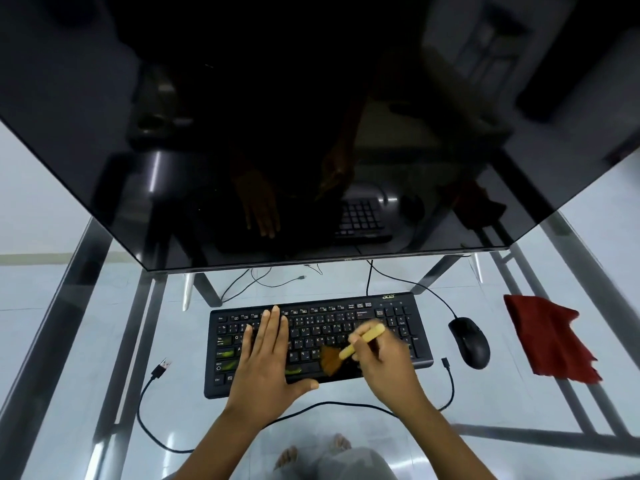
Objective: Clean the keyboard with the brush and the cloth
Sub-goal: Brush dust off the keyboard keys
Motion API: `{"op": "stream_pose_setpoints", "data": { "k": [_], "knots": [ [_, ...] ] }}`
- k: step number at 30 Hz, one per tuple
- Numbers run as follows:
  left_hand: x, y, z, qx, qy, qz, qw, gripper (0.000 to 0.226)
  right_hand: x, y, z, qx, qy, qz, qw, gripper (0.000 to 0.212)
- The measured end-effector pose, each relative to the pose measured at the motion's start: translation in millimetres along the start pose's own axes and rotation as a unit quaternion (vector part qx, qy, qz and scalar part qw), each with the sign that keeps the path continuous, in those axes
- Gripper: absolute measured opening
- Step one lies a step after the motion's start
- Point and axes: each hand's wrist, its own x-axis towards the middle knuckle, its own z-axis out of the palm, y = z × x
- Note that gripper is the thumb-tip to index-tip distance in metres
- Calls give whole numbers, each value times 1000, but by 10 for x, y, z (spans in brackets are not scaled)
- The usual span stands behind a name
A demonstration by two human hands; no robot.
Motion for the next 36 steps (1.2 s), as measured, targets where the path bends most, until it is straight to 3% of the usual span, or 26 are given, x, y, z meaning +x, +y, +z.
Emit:
{"op": "stream_pose_setpoints", "data": {
  "k": [2,6,10,13,17,18,21,22,25,28,30,34,36],
  "knots": [
    [6,1,1,-2,3,-1,1000,119,60,-18,-54,6,56,-21,998,8],
    [4,-9,6,3,-3,0,1000,118,151,-148,-32,1,-65,-60,996,6],
    [9,-5,7,2,-3,0,1000,117,292,-209,35,-38,-13,-125,991,4],
    [3,-28,18,-3,0,3,1000,116,347,-266,113,-5,-63,-106,992,6],
    [2,-10,6,7,-1,3,1000,118,434,-190,2,-12,55,-81,995,7],
    [7,5,1,7,4,0,1000,118,439,-186,-59,6,44,-62,997,8],
    [17,49,-5,-5,10,-5,1000,121,375,-175,-157,-19,-104,-28,994,10],
    [20,65,-4,-6,8,-3,1000,121,341,-152,-187,-55,-102,-31,993,9],
    [47,139,17,2,-1,5,1000,121,193,-84,-291,-84,18,-55,995,8],
    [86,207,26,1,-7,11,1000,123,-16,-55,-267,-5,-96,5,995,11],
    [101,245,26,8,-14,13,1000,123,-94,0,-243,-57,-128,7,990,9],
    [129,297,21,8,-28,6,1000,120,-28,-14,-303,-9,-21,-12,1000,8],
    [124,298,42,8,-29,1,1000,118,75,-71,-321,41,-11,-1,999,9]
  ]
}}
